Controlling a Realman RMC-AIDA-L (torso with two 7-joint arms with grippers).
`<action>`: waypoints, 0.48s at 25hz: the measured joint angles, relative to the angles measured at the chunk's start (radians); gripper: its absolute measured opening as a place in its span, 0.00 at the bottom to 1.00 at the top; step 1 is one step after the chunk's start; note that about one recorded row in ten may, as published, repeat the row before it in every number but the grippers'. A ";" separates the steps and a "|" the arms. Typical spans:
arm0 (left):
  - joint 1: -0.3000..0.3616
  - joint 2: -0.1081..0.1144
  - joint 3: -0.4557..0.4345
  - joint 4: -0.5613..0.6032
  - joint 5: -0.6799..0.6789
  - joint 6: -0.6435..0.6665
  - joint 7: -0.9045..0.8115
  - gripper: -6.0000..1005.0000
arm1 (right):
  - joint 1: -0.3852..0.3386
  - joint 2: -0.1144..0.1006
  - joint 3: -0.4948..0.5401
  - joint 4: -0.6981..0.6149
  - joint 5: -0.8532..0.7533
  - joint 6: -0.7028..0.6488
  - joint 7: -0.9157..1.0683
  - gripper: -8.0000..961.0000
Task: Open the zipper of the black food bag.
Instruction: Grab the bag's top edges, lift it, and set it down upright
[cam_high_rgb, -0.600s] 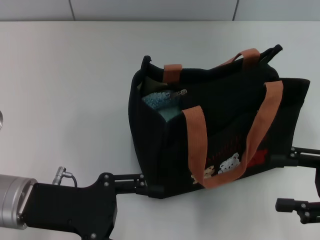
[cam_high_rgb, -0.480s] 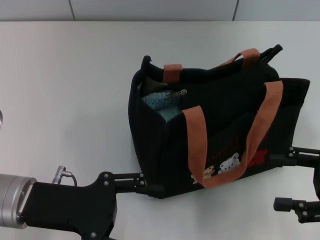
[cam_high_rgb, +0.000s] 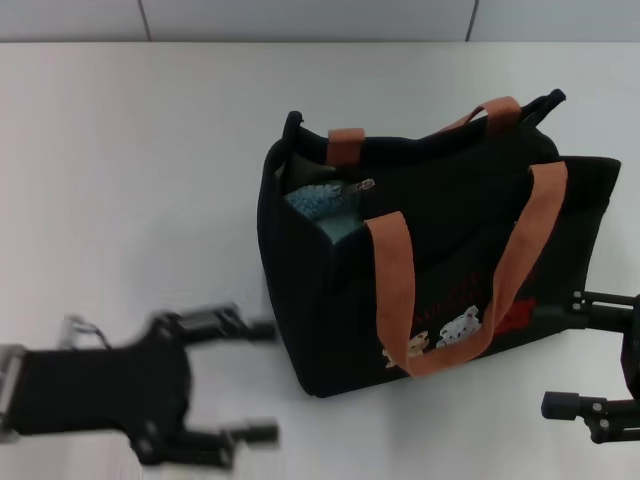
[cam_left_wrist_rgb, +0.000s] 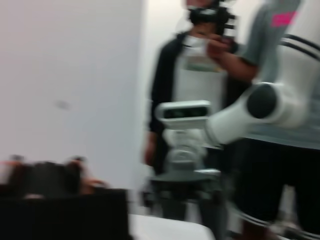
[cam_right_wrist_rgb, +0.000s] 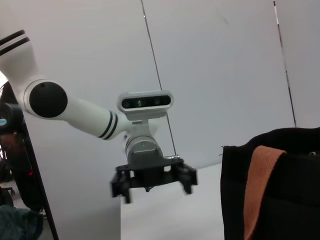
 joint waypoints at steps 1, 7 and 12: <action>0.010 0.000 -0.047 -0.008 -0.001 -0.003 0.009 0.79 | 0.000 0.000 0.001 0.000 0.000 0.000 0.000 0.80; 0.033 -0.028 -0.220 -0.044 -0.006 -0.041 0.073 0.76 | 0.003 0.002 0.000 0.002 0.001 0.001 0.000 0.80; -0.009 -0.030 -0.222 -0.168 -0.008 -0.061 0.179 0.75 | 0.004 0.004 0.004 0.004 0.001 0.002 0.000 0.80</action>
